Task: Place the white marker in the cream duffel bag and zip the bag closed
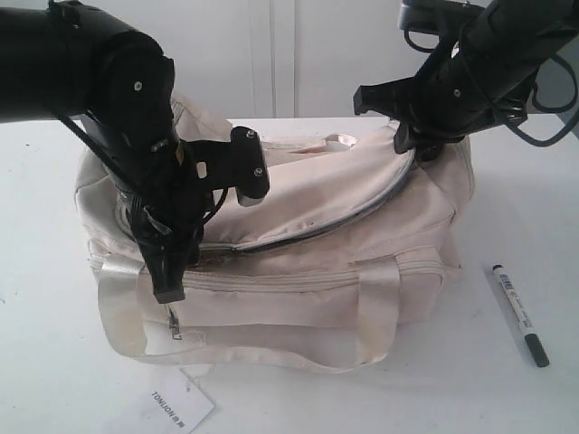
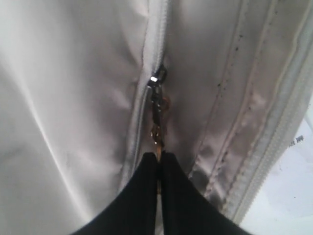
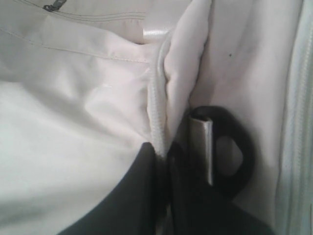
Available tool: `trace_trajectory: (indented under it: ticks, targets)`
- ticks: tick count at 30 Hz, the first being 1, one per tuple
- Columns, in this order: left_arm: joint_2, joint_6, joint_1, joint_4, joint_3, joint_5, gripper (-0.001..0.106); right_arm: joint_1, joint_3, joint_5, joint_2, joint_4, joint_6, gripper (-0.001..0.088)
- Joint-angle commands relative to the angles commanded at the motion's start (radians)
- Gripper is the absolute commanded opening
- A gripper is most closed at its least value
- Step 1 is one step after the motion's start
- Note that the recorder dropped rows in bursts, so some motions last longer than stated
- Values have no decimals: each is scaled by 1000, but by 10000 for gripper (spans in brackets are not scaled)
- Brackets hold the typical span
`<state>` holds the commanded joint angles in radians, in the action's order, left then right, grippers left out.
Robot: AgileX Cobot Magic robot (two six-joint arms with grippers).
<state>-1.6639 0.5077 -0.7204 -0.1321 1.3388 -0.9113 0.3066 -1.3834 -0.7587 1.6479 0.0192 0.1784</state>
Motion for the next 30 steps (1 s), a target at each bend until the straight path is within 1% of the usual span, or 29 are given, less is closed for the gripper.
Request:
trace_trajectory:
  ticks: [9, 14, 17, 21, 27, 30]
  targets:
    - [0, 4, 0, 96, 0, 12, 0, 0, 0, 20, 0, -26, 0, 0]
    - [7, 31, 0, 132, 0, 20, 0, 0, 0, 20, 0, -26, -3, 0]
    - [29, 46, 0, 132, 0, 24, 0, 0, 0, 22, 0, -26, -3, 0]
    - [79, 64, 0, 132, 0, 31, 0, 0, 0, 22, 0, -26, -42, 0]
    - [128, 97, 0, 121, 0, 27, 0, 0, 0, 20, 0, -28, -43, 0]
    - [133, 97, 0, 83, 0, 20, 0, 0, 0, 16, 0, -37, -43, 0]
